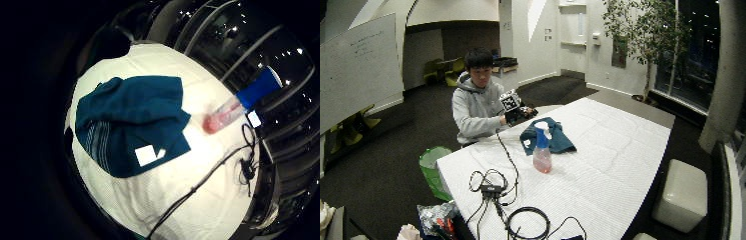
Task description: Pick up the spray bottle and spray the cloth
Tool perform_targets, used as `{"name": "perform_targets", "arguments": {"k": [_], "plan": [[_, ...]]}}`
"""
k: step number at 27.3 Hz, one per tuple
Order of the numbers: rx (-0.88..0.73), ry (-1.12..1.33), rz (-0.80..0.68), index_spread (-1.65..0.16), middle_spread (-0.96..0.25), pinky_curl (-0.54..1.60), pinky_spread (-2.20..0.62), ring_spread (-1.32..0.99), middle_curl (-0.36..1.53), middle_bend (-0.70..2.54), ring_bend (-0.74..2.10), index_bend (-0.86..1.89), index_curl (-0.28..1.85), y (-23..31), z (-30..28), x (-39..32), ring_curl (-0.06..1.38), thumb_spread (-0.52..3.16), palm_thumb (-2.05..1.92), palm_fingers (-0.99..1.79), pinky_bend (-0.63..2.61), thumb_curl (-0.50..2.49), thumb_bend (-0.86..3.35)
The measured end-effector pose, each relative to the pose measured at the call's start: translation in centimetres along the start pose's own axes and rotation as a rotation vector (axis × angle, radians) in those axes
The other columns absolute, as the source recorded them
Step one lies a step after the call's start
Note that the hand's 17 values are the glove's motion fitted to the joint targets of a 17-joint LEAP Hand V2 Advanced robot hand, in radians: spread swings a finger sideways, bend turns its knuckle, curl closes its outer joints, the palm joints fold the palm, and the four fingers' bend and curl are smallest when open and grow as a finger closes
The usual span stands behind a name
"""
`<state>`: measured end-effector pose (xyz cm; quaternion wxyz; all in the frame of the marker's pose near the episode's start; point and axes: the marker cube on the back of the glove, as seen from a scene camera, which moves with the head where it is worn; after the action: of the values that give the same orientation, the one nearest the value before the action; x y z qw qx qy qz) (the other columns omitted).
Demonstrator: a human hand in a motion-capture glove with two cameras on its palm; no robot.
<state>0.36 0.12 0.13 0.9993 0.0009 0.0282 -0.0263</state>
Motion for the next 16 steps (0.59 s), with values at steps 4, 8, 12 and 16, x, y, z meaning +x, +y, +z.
{"name": "perform_targets", "arguments": {"k": [4,8,12,16], "plan": [[0.005,0.055,-0.058,-0.2,-0.05,0.12,0.12,-0.04,0.15,0.35,0.32,0.29,0.17,0.1,0.1,0.5,0.15,0.49,0.65,0.74,0.23,0.18,0.39],[-0.003,-0.06,0.023,-0.23,-0.05,0.16,0.15,-0.05,0.2,0.35,0.32,0.27,0.22,0.0,-0.2,-0.6,0.2,0.64,0.69,0.72,0.22,0.22,0.37],[-0.009,-0.049,0.028,-0.26,-0.06,0.18,0.17,-0.06,0.23,0.33,0.31,0.24,0.25,0.0,-0.2,-0.7,0.22,0.74,0.71,0.72,0.2,0.26,0.34],[0.0,0.016,0.014,-0.27,-0.06,0.2,0.18,-0.06,0.25,0.32,0.29,0.22,0.28,-0.1,-0.5,-0.1,0.23,0.8,0.73,0.73,0.18,0.29,0.31]]}}
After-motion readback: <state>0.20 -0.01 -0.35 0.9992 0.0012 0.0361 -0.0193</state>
